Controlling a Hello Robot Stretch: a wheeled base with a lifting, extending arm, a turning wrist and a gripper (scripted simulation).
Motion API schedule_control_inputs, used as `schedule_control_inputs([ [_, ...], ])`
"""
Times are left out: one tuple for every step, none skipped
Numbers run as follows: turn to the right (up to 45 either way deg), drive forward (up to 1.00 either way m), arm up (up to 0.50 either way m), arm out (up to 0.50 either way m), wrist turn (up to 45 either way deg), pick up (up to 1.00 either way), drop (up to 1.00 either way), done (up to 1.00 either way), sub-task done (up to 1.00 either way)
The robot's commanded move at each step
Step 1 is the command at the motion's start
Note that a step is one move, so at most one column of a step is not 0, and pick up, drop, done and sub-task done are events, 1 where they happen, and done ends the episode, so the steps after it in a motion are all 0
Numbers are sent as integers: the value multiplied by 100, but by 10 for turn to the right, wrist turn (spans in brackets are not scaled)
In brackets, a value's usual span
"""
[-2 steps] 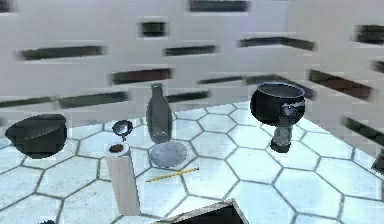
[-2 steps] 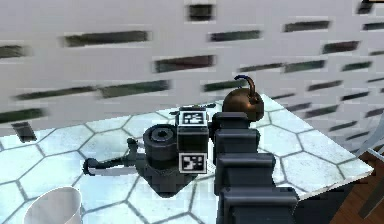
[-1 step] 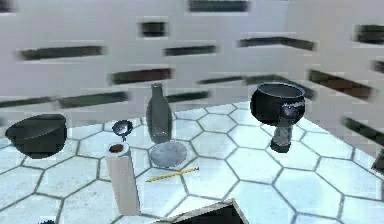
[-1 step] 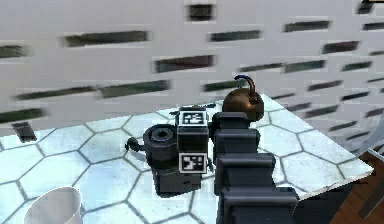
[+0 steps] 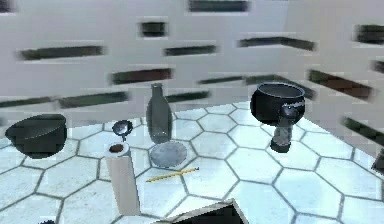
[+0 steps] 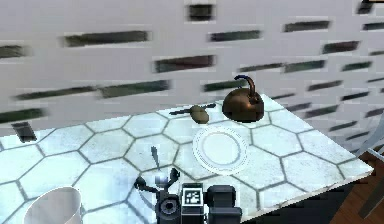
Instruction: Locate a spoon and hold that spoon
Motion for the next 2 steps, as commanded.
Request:
schedule_control_inputs([
  [0,0,0,0,0,100,0,0,0],
  [0,0,10,0,0,0,0,0,0],
])
